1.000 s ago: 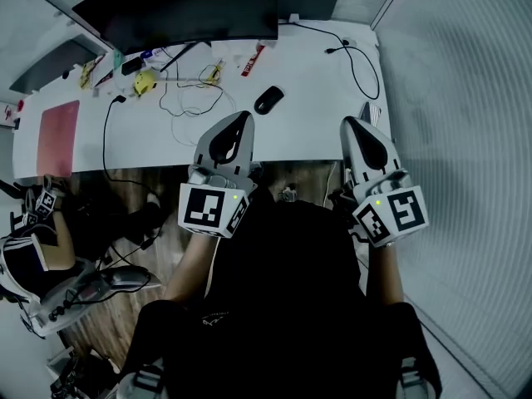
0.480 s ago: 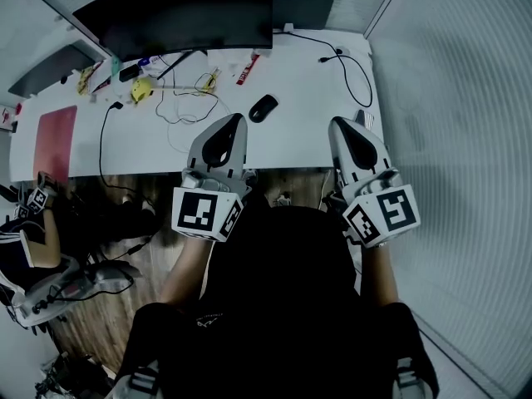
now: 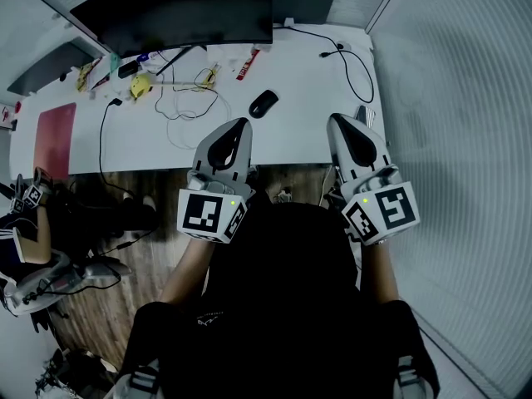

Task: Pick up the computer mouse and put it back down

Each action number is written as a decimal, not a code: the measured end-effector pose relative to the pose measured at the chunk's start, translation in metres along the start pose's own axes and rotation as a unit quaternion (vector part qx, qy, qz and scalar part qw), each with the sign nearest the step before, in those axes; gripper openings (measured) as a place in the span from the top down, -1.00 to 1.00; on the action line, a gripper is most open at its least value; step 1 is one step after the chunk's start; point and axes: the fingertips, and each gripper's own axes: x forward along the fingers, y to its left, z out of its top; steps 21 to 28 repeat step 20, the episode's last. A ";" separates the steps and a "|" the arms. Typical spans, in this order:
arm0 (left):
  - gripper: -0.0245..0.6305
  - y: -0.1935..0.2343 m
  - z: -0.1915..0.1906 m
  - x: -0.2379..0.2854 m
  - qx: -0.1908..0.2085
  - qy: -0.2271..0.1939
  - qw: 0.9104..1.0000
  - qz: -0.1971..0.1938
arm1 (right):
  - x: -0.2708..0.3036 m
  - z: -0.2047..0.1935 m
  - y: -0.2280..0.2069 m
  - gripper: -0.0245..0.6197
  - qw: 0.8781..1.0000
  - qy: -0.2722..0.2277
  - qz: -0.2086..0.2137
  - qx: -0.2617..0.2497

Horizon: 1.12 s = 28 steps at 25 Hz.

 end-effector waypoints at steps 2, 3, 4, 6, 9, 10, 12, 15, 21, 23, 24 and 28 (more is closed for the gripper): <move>0.91 -0.002 -0.001 0.000 0.002 -0.002 1.000 0.001 | -0.002 -0.002 -0.002 0.93 1.000 -0.003 0.000 0.000; 0.91 -0.003 -0.003 0.000 0.003 -0.001 1.000 0.001 | -0.003 -0.004 -0.003 0.93 1.000 -0.004 0.000 0.001; 0.91 -0.004 -0.004 0.000 0.004 0.000 1.000 0.002 | -0.004 -0.006 -0.004 0.93 1.000 -0.004 0.001 0.002; 0.91 -0.004 -0.009 0.001 0.004 0.000 1.000 0.005 | -0.004 -0.011 -0.006 0.93 1.000 -0.004 0.002 0.003; 0.91 -0.004 -0.013 0.004 0.006 0.001 1.000 0.007 | -0.003 -0.016 -0.011 0.93 1.000 -0.003 0.003 0.006; 0.91 -0.004 -0.014 0.005 0.007 0.003 1.000 0.006 | -0.003 -0.018 -0.012 0.93 1.000 -0.003 0.003 0.008; 0.91 -0.005 -0.016 0.008 0.007 0.005 1.000 0.005 | -0.004 -0.021 -0.016 0.93 1.000 -0.003 0.002 0.010; 0.91 -0.007 -0.017 0.009 0.006 0.004 1.000 0.005 | -0.007 -0.022 -0.018 0.93 1.000 -0.003 0.001 0.011; 0.91 -0.007 -0.012 0.010 0.005 0.003 1.000 0.003 | -0.008 -0.019 -0.021 0.93 1.000 0.002 -0.003 0.015; 0.91 -0.007 -0.012 0.010 0.005 0.003 1.000 0.003 | -0.008 -0.019 -0.021 0.93 1.000 0.002 -0.003 0.015; 0.91 -0.007 -0.012 0.010 0.005 0.003 1.000 0.003 | -0.008 -0.019 -0.021 0.93 1.000 0.002 -0.003 0.015; 0.91 -0.007 -0.012 0.010 0.005 0.003 1.000 0.003 | -0.008 -0.019 -0.021 0.93 1.000 0.002 -0.003 0.015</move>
